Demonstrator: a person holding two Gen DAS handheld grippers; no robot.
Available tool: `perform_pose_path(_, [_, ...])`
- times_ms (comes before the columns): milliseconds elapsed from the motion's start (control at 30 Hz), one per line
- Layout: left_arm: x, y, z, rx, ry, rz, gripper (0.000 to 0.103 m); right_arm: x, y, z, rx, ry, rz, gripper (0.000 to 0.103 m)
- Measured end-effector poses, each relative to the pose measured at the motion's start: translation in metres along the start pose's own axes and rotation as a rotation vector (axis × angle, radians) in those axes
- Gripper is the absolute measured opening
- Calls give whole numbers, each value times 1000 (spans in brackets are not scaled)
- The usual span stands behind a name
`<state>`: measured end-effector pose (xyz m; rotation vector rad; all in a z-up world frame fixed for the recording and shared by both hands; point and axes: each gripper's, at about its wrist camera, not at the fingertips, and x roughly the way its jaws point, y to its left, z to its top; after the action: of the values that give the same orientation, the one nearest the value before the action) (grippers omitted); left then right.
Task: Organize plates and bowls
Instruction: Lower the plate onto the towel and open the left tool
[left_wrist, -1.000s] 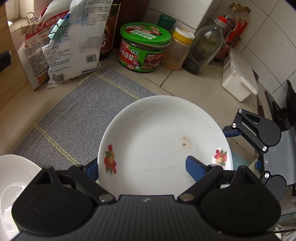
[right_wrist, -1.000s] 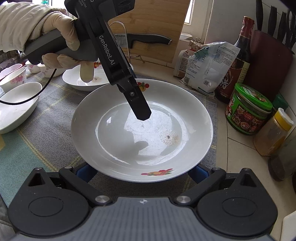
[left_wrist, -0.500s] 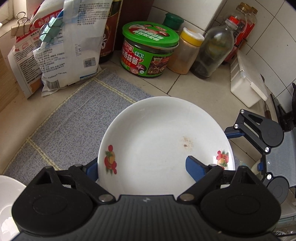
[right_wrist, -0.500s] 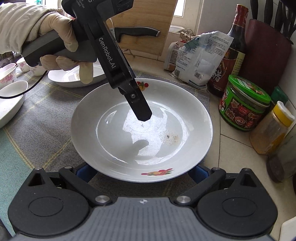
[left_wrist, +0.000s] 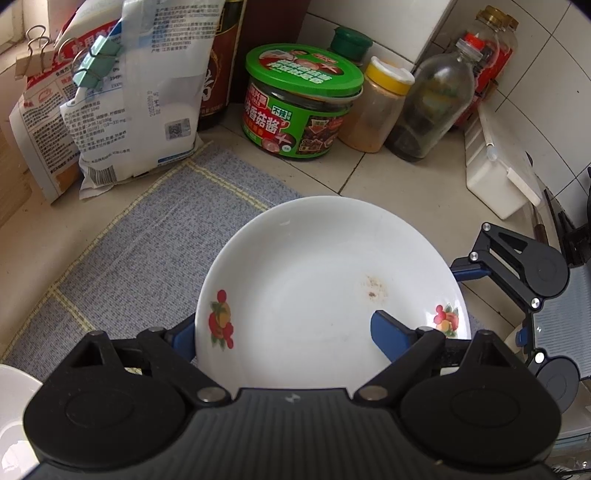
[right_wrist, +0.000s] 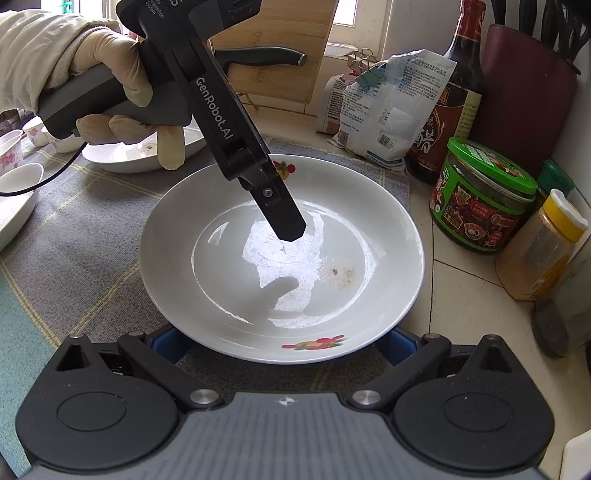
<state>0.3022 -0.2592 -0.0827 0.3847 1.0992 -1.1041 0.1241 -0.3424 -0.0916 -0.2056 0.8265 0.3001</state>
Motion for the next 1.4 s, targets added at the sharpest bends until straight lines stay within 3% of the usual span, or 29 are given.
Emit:
perform_pose_path(267, [-7,-4,-3,32,-25,28,93,-2,1,-1,-2,0,-10,103])
perform_pose_path(733, [-60,-16,-22,58,-123,116,93,-15,9,-4,-14,6,-33,103])
perform_pose_path(1400, [-145,-75,-112,-10,-299,226,94,-62,57,-10,-42,-60,11,103])
